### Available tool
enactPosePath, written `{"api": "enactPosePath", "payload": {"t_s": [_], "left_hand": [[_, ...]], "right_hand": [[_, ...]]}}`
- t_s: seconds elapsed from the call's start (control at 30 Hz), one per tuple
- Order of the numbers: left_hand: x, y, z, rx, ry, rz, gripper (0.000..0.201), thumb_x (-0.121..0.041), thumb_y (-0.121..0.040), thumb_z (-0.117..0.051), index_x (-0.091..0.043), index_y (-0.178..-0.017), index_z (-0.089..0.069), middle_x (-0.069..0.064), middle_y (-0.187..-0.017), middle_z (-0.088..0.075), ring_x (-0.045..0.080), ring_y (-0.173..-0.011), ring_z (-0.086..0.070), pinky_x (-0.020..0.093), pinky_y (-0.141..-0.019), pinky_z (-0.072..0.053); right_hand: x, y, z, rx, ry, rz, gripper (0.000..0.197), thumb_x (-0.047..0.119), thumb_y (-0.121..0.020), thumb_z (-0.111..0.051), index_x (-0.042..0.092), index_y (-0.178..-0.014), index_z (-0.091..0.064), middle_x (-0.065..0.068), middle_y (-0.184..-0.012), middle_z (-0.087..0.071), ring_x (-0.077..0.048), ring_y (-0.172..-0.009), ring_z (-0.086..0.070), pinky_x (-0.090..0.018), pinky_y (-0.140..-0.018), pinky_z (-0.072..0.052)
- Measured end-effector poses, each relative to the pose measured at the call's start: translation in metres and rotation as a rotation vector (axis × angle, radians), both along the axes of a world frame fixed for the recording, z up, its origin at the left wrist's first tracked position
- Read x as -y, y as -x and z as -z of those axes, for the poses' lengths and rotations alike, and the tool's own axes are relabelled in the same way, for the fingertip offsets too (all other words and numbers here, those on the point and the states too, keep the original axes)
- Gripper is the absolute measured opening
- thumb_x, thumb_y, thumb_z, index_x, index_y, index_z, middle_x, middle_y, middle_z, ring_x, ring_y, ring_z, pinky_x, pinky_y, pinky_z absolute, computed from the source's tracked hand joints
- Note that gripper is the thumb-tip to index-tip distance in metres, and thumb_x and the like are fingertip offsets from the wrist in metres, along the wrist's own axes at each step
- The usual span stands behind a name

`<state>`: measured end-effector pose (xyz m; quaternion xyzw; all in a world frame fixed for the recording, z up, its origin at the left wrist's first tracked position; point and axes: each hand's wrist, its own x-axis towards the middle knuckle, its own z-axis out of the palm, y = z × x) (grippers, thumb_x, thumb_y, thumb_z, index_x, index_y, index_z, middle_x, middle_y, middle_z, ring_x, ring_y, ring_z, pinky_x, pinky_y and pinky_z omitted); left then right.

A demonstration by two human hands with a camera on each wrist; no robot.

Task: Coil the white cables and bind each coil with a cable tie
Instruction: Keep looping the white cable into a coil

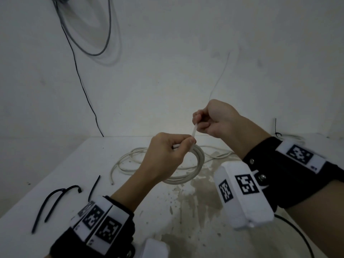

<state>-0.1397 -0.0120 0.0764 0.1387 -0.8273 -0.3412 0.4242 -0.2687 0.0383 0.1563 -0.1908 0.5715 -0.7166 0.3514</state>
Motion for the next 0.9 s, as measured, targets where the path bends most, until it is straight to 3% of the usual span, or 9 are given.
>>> {"api": "enactPosePath", "payload": {"t_s": [0.07,0.2,0.37,0.47,0.53,0.6,0.7,0.8,0.9], "left_hand": [[0.000,0.000,-0.002,0.017,0.048,0.005,0.018,-0.020,-0.090,-0.059,-0.013,-0.093,-0.075,0.001,-0.077,-0.073,0.029,-0.066,-0.065,0.035,-0.061,-0.053],[0.002,-0.005,-0.004,0.058,0.163,0.063,0.024,-0.020,-0.092,-0.056,-0.005,-0.088,-0.074,0.014,-0.067,-0.069,0.017,-0.045,-0.049,0.027,-0.047,-0.044],[0.002,-0.012,-0.003,0.092,0.270,0.142,0.036,-0.028,-0.091,-0.050,0.002,-0.083,-0.070,0.016,-0.059,-0.062,0.013,-0.045,-0.040,0.019,-0.044,-0.033],[0.005,-0.012,-0.008,0.066,0.151,0.144,0.025,-0.023,-0.093,-0.054,-0.008,-0.088,-0.074,0.010,-0.053,-0.059,0.008,-0.041,-0.036,0.020,-0.043,-0.031],[0.010,-0.010,-0.008,0.020,-0.047,0.133,0.024,-0.022,-0.093,-0.052,-0.011,-0.091,-0.074,-0.002,-0.043,-0.050,0.007,-0.036,-0.028,0.021,-0.039,-0.027],[0.013,-0.006,-0.006,-0.032,-0.278,0.156,0.031,-0.022,-0.095,-0.049,-0.001,-0.091,-0.071,-0.009,-0.038,-0.035,0.009,-0.035,-0.023,0.018,-0.038,-0.021],[0.015,0.000,-0.006,-0.148,-0.559,0.159,0.041,-0.025,-0.096,-0.046,0.001,-0.069,-0.063,-0.007,-0.041,-0.025,0.008,-0.033,-0.019,0.016,-0.036,-0.018],[0.017,0.003,-0.006,-0.203,-0.703,0.118,0.042,-0.029,-0.096,-0.045,-0.007,-0.061,-0.048,-0.007,-0.040,-0.023,0.006,-0.032,-0.018,0.014,-0.035,-0.017],[0.018,0.007,-0.004,-0.195,-0.706,0.040,0.047,-0.031,-0.099,-0.040,0.002,-0.074,-0.060,-0.007,-0.038,-0.026,0.006,-0.031,-0.021,0.016,-0.034,-0.020]], "right_hand": [[0.003,0.002,-0.002,0.052,-0.012,0.010,0.028,-0.008,-0.080,-0.017,0.008,-0.072,-0.039,-0.006,-0.051,-0.041,-0.013,-0.036,-0.036,-0.016,-0.032,-0.016],[0.007,0.004,-0.003,0.114,-0.025,0.004,0.027,-0.006,-0.080,-0.016,0.009,-0.072,-0.037,-0.004,-0.045,-0.040,-0.012,-0.033,-0.034,-0.014,-0.032,-0.015],[0.007,0.003,0.002,0.086,-0.027,-0.037,0.028,-0.007,-0.079,-0.017,0.009,-0.068,-0.037,-0.004,-0.041,-0.041,-0.011,-0.036,-0.034,-0.013,-0.033,-0.014],[0.001,0.004,-0.001,0.044,0.019,-0.097,0.028,-0.012,-0.084,-0.024,0.006,-0.072,-0.042,-0.008,-0.054,-0.047,-0.011,-0.036,-0.043,-0.014,-0.029,-0.021],[-0.004,0.004,-0.004,-0.013,0.077,-0.139,0.020,-0.008,-0.092,-0.035,-0.001,-0.079,-0.048,-0.013,-0.066,-0.055,-0.014,-0.041,-0.057,-0.013,-0.035,-0.039],[-0.011,0.002,0.001,-0.162,0.028,-0.193,0.013,0.006,-0.096,-0.045,-0.004,-0.090,-0.052,-0.015,-0.078,-0.065,-0.019,-0.057,-0.068,-0.023,-0.053,-0.054],[-0.023,-0.004,0.023,-0.439,-0.202,-0.344,0.037,0.033,-0.100,-0.039,0.001,-0.107,-0.056,-0.014,-0.101,-0.068,-0.028,-0.086,-0.069,-0.038,-0.077,-0.053],[-0.030,-0.015,0.047,-0.789,-0.216,-0.326,0.041,0.040,-0.100,-0.032,0.013,-0.099,-0.063,-0.002,-0.085,-0.069,-0.015,-0.073,-0.066,-0.029,-0.066,-0.050],[-0.027,-0.019,0.067,-1.111,-0.155,-0.172,0.034,0.035,-0.099,-0.036,0.011,-0.091,-0.058,0.003,-0.066,-0.051,-0.008,-0.056,-0.045,-0.017,-0.055,-0.035]]}}
